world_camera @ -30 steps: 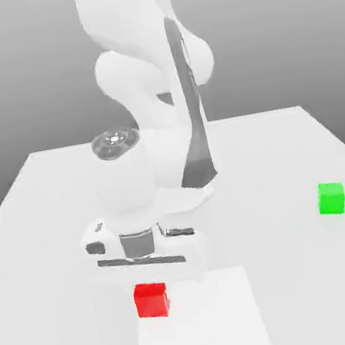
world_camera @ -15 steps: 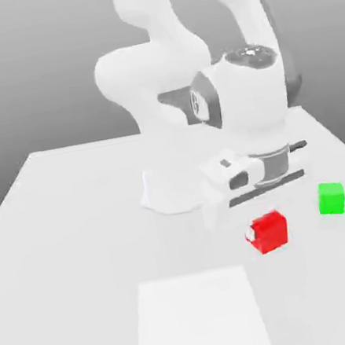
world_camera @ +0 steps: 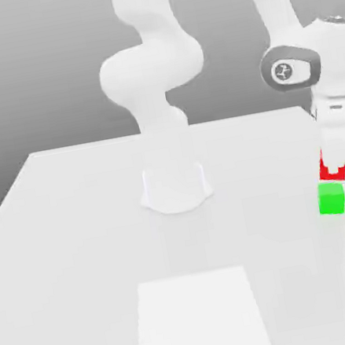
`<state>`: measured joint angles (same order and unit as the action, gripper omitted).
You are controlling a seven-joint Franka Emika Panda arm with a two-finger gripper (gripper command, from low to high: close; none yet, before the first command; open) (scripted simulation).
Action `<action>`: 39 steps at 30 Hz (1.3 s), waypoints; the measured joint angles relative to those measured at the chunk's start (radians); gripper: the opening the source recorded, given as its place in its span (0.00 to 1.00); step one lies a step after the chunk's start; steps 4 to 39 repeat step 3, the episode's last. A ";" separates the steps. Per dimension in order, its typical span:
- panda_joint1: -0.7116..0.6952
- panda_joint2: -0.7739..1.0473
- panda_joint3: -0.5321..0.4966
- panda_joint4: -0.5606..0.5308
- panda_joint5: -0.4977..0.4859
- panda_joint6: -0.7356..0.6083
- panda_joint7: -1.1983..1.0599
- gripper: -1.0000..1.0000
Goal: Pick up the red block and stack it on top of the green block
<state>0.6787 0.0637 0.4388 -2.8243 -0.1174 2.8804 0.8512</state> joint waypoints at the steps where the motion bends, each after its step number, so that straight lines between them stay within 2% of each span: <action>1: 0.000 0.000 0.000 0.000 0.000 0.000 0.000 1.00; 39: 0.000 0.000 0.000 0.000 0.000 0.000 0.000 1.00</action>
